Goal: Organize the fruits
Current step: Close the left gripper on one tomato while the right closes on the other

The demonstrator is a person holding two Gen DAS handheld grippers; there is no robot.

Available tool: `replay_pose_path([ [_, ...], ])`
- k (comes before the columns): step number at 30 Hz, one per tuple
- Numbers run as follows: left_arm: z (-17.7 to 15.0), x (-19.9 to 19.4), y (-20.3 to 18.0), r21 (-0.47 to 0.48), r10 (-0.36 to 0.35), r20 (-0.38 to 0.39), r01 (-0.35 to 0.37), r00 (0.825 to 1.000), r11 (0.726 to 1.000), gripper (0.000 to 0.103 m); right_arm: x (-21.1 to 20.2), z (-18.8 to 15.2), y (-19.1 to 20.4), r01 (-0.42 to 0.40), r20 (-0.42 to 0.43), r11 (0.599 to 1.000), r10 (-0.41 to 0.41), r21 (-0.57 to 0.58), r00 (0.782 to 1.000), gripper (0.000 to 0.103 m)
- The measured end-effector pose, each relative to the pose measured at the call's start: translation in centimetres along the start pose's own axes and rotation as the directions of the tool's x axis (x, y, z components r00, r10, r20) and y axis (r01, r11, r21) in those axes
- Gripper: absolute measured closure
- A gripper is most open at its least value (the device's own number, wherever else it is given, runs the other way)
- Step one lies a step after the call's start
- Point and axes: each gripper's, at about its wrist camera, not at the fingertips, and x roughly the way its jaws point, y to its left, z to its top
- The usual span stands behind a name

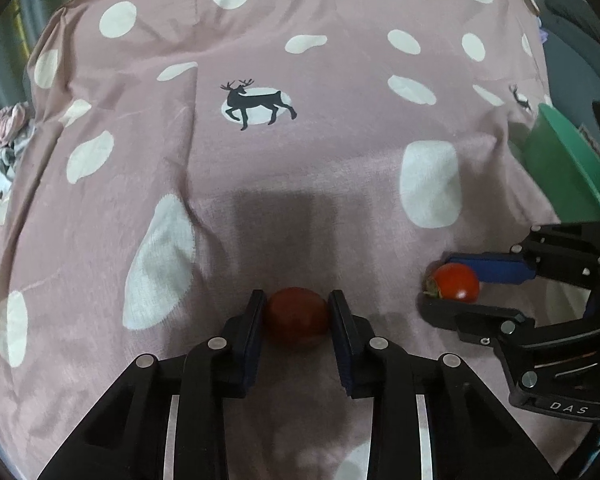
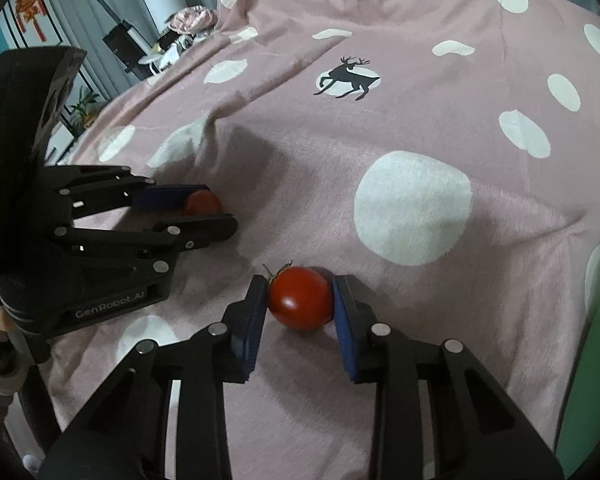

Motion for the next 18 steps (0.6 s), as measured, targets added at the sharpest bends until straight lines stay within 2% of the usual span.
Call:
replay_pose_path([
  [7,-1.0,-2.7,-1.5,-0.005,-0.013,0.043,0.013,0.999,1.000,0.071,-3.0,-1.5,0.4,-0.017,0.051,1.000,0.016,0.020,0.999,0.070],
  [18,-3.4,-5.8,-6.0,0.033,-0.052,0.076,0.049,0.996,0.998,0.071,-7.7,-5.9,0.2,-0.013,0.094,0.998,0.007,0.061,0.996,0.070],
])
